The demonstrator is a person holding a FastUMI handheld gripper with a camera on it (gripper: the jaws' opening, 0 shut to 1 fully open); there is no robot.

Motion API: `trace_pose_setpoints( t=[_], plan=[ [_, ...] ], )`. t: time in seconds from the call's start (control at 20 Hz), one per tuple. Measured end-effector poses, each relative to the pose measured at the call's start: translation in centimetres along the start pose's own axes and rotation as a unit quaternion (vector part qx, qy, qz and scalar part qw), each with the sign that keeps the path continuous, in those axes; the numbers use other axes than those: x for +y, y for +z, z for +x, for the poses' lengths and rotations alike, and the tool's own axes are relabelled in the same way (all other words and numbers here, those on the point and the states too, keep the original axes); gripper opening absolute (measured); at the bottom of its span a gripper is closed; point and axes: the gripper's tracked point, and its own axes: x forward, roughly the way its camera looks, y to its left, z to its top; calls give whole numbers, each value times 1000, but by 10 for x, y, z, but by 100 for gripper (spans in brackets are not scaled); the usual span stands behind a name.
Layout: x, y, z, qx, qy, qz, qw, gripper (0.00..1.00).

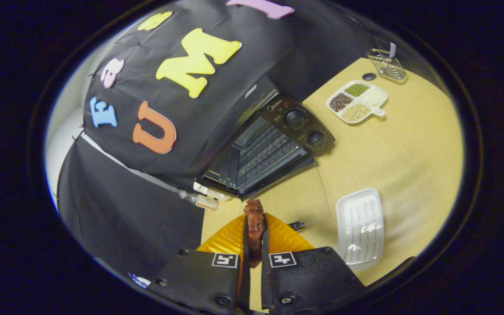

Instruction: Open the toaster oven, put the food inside, and close the toaster oven door.

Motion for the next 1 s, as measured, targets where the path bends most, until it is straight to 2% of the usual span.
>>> trace_pose_setpoints(
  t=[0.15, 0.4, 0.65, 0.85, 1.0],
  plan=[
    [15, -6, 42, -36, 35, 52, 997, 12],
    [16, 1, 95, -112, 42, 119, 986, 12],
    [7, 9, 138, -156, 23, 153, 976, 12],
    [4, 29, 166, -190, -7, 131, 973, 12],
    [5, 44, 188, -202, -22, 142, 969, 12]
  ],
)
